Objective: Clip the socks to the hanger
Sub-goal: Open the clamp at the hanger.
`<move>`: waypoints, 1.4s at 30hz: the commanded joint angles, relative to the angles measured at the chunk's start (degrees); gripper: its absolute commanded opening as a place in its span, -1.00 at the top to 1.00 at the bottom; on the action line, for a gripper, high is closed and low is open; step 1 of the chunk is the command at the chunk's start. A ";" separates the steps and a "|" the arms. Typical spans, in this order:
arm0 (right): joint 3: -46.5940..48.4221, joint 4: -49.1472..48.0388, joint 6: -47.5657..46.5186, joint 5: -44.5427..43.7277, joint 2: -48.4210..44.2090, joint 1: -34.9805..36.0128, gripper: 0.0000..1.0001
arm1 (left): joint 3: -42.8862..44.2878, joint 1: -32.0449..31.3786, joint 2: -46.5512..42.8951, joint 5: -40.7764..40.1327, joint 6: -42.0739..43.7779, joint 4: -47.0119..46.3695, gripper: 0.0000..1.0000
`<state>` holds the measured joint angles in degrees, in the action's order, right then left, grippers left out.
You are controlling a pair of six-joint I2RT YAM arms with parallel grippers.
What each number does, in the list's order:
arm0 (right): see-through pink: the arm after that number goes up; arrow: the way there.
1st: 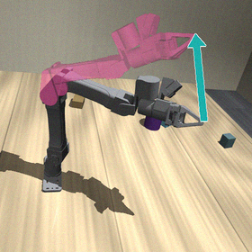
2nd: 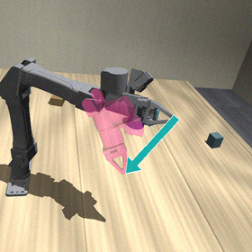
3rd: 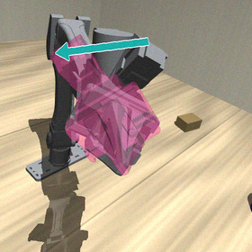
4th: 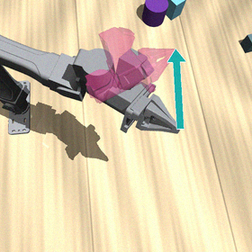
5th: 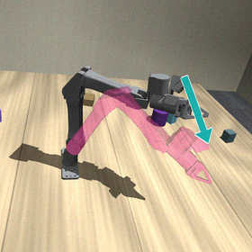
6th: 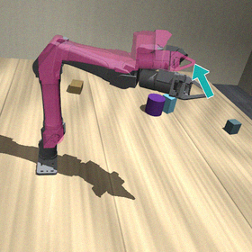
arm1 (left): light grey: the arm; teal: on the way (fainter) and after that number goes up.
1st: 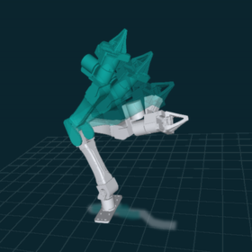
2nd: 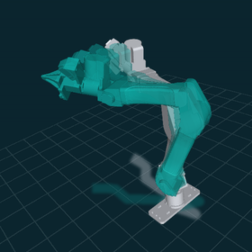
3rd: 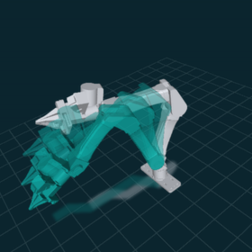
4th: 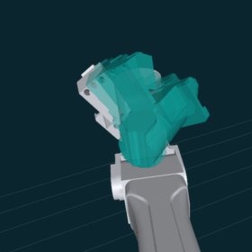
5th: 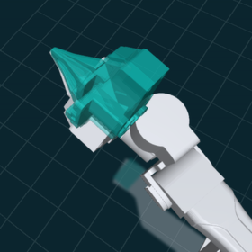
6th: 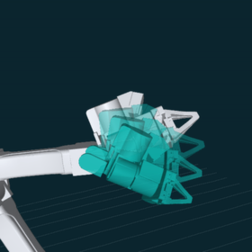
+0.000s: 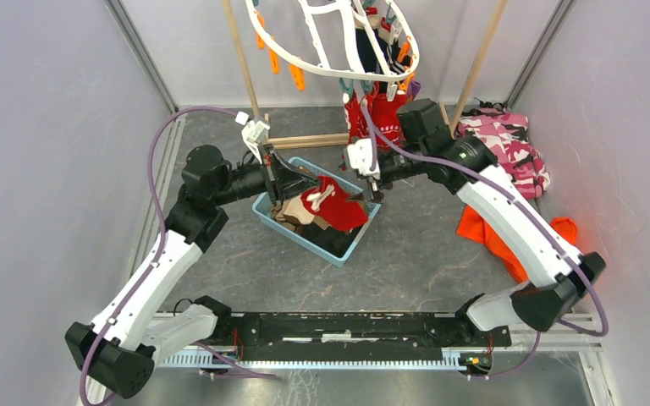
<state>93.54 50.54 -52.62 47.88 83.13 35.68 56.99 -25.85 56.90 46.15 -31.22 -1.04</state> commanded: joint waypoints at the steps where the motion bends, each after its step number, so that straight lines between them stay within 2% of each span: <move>1: -4.34 -6.84 -1.13 -3.49 -8.35 0.05 -0.50 | 0.01 -0.17 -2.63 -9.78 -5.07 0.63 0.95; 6: -13.94 -17.24 6.40 -1.49 -14.95 1.21 -0.41 | -2.42 -0.17 -4.65 -17.65 -11.31 -2.91 0.96; 9: -21.52 -27.43 13.09 -6.54 -18.87 4.53 -0.37 | -3.36 -0.18 -4.81 -19.11 -15.20 -5.16 0.96; 13: -31.70 -45.05 24.41 -22.39 -23.31 12.23 -0.33 | -2.88 -0.26 -4.58 -20.40 -18.61 -5.38 0.96; 16: -35.01 -51.95 31.84 -35.08 -22.96 18.72 -0.32 | -2.94 -0.26 -5.00 -23.07 -20.40 -5.11 0.96; 20: -37.44 -57.65 39.04 -50.23 -20.86 23.81 -0.30 | -2.94 -0.35 -5.48 -25.16 -20.06 -3.22 0.96; 21: -38.07 -59.21 39.69 -51.67 -20.69 24.27 -0.30 | -2.94 -0.35 -5.61 -25.43 -19.88 -2.86 0.96; 28: -40.18 -67.19 40.95 -55.25 -18.75 26.72 -0.24 | -2.81 -0.44 -5.54 -26.23 -19.66 -1.25 0.96; 36: -42.81 -76.10 40.36 -54.05 -16.87 28.03 0.04 | -1.99 -0.43 -3.90 -25.41 -19.58 -1.53 0.95; 42: -43.02 -79.10 41.04 -58.43 -15.05 28.09 0.04 | -1.75 -0.43 -3.07 -24.71 -19.62 -2.34 0.96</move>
<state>50.63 -22.09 -13.02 -6.63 67.29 63.40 53.93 -26.11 53.65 21.04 -49.21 -1.80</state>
